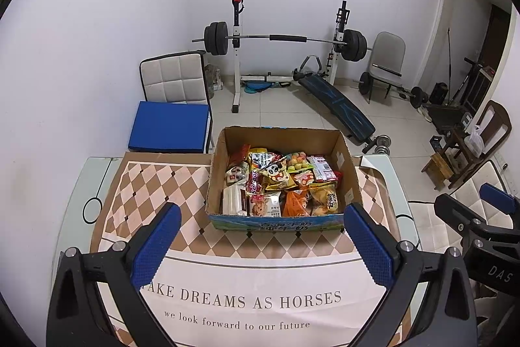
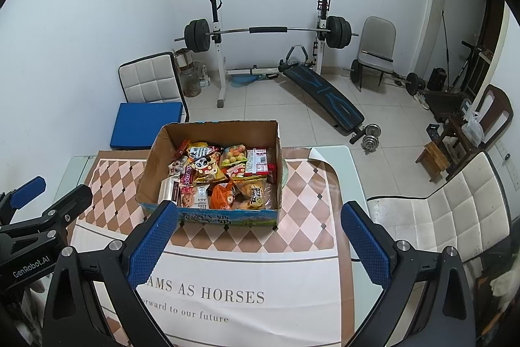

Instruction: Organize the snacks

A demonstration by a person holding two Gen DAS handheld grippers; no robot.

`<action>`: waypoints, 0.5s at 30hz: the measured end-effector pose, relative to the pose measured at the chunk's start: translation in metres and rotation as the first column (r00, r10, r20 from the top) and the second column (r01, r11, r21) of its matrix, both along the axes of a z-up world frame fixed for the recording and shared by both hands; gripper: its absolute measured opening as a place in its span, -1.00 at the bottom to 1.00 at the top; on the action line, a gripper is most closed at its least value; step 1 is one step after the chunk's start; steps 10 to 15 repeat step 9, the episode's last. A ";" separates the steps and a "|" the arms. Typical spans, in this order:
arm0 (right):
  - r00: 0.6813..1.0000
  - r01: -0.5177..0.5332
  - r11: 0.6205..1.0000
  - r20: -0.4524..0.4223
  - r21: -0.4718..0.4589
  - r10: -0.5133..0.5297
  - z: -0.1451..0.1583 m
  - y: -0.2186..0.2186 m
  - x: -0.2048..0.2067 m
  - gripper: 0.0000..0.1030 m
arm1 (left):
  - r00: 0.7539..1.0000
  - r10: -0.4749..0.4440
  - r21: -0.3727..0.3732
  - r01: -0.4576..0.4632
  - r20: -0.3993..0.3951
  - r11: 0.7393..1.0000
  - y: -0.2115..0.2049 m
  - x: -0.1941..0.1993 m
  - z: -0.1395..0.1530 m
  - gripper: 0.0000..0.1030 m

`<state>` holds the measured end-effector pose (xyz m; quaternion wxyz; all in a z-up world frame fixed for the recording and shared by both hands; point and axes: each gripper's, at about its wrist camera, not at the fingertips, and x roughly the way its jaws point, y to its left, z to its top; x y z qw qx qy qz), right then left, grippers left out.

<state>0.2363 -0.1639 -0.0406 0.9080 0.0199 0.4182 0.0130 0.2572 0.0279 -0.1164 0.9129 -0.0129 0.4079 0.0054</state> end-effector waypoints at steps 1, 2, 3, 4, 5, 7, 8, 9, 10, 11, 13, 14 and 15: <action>1.000 -0.001 1.000 0.000 -0.001 0.001 0.001 -0.001 0.000 0.99 | 1.000 -0.001 0.001 0.001 0.001 1.000 0.000 -0.001 0.000 0.99; 1.000 -0.002 1.000 -0.002 0.000 0.002 0.000 0.000 0.000 0.99 | 1.000 0.000 0.001 0.000 0.001 1.000 -0.001 -0.001 0.000 0.99; 1.000 0.000 1.000 0.000 0.001 0.000 0.000 0.000 0.000 0.99 | 1.000 0.001 0.001 -0.001 0.000 1.000 0.000 -0.001 0.000 0.99; 1.000 0.000 1.000 0.000 0.000 0.000 0.000 0.000 0.000 0.99 | 1.000 0.000 0.001 0.000 0.001 1.000 0.000 -0.001 0.000 0.99; 1.000 -0.003 1.000 -0.002 -0.001 0.003 -0.001 0.000 0.000 0.99 | 1.000 0.001 0.004 -0.001 0.004 1.000 -0.001 -0.001 0.001 0.99; 1.000 -0.001 1.000 0.000 0.000 0.001 0.000 0.000 0.000 0.99 | 1.000 0.003 0.007 -0.003 0.006 1.000 0.000 -0.001 0.001 0.99; 1.000 -0.001 1.000 0.002 -0.001 0.001 0.001 0.000 0.000 0.99 | 1.000 0.001 0.006 -0.001 0.006 1.000 -0.001 -0.001 0.001 0.99; 1.000 -0.001 1.000 0.003 -0.002 0.001 0.002 0.000 -0.001 0.99 | 1.000 0.000 0.004 0.000 0.006 1.000 0.000 -0.001 0.001 0.99; 1.000 -0.001 1.000 0.003 -0.002 0.001 0.002 0.000 -0.001 0.99 | 1.000 0.000 0.004 0.000 0.006 1.000 0.000 -0.001 0.001 0.99; 1.000 -0.001 1.000 0.003 -0.002 0.001 0.002 0.000 -0.001 0.99 | 1.000 0.000 0.004 0.000 0.006 1.000 0.000 -0.001 0.001 0.99; 1.000 -0.001 1.000 0.003 -0.002 0.001 0.002 0.000 -0.001 0.99 | 1.000 0.000 0.004 0.000 0.006 1.000 0.000 -0.001 0.001 0.99; 1.000 -0.001 1.000 0.003 -0.002 0.001 0.002 0.000 -0.001 0.99 | 1.000 0.000 0.004 0.000 0.006 1.000 0.000 -0.001 0.001 0.99; 1.000 -0.001 1.000 0.003 -0.002 0.001 0.002 0.000 -0.001 0.99 | 1.000 0.000 0.004 0.000 0.006 1.000 0.000 -0.001 0.001 0.99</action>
